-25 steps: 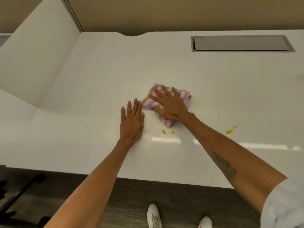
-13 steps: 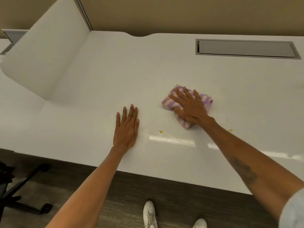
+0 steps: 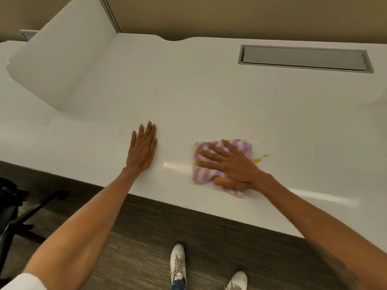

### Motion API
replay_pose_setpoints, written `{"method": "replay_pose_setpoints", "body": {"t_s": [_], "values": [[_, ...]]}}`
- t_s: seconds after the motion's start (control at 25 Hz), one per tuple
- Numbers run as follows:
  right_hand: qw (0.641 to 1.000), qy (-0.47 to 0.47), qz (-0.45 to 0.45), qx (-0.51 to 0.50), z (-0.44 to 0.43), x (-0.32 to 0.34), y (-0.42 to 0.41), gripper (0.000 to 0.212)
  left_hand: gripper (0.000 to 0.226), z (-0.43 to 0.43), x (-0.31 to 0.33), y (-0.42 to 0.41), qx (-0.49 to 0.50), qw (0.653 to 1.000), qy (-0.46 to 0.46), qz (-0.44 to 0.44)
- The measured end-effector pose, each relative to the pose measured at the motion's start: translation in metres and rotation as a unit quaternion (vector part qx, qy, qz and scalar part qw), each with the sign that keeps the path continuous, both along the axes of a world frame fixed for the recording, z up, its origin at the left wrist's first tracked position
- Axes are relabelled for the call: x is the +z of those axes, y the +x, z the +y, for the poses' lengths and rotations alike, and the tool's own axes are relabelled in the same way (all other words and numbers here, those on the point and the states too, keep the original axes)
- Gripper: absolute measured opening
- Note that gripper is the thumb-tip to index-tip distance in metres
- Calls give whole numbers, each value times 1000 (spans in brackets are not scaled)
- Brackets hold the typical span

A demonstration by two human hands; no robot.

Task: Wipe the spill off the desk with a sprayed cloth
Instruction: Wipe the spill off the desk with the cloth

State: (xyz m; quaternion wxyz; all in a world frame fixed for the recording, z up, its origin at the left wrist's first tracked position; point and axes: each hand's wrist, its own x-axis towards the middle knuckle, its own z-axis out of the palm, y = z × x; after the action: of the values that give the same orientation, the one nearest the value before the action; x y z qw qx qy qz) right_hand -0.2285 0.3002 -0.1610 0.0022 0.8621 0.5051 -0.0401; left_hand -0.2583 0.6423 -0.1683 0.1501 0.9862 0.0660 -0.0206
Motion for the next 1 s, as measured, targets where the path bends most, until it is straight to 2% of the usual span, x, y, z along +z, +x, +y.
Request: {"method": "replay_pose_setpoints", "body": {"t_s": [0.08, 0.16, 0.24, 0.32, 0.4, 0.56, 0.64, 0.76, 0.88, 1.0], "values": [[998, -16, -17, -57, -63, -1, 13, 69, 53, -12, 1, -5, 27, 1000, 2, 6], [986, -26, -14, -162, -104, 0, 37, 67, 54, -23, 0, -10, 50, 999, 8, 9], [964, -30, -14, -265, -104, 0, 66, 65, 54, -29, -4, -12, 59, 998, 12, 1], [944, -4, -17, -330, -69, -1, 88, 60, 54, -26, -9, -11, 61, 998, 14, -9], [948, 21, -4, -319, -21, -2, 94, 57, 54, -24, -12, -9, 58, 998, 11, -12], [981, 38, 14, -188, 55, -10, 49, 57, 53, -23, -13, -8, 61, 998, 21, -13], [991, 40, 16, -127, 51, -9, 12, 59, 53, -25, -11, -9, 58, 998, 22, -7], [996, 49, 5, -81, -12, -11, -32, 65, 53, -29, -8, -10, 62, 998, 21, 4], [987, 50, -35, -150, -112, -13, -41, 69, 53, -35, -4, -11, 73, 997, 27, 17], [953, 11, -33, -300, -193, -13, -12, 70, 54, -38, -4, -10, 77, 997, 26, 18]]}}
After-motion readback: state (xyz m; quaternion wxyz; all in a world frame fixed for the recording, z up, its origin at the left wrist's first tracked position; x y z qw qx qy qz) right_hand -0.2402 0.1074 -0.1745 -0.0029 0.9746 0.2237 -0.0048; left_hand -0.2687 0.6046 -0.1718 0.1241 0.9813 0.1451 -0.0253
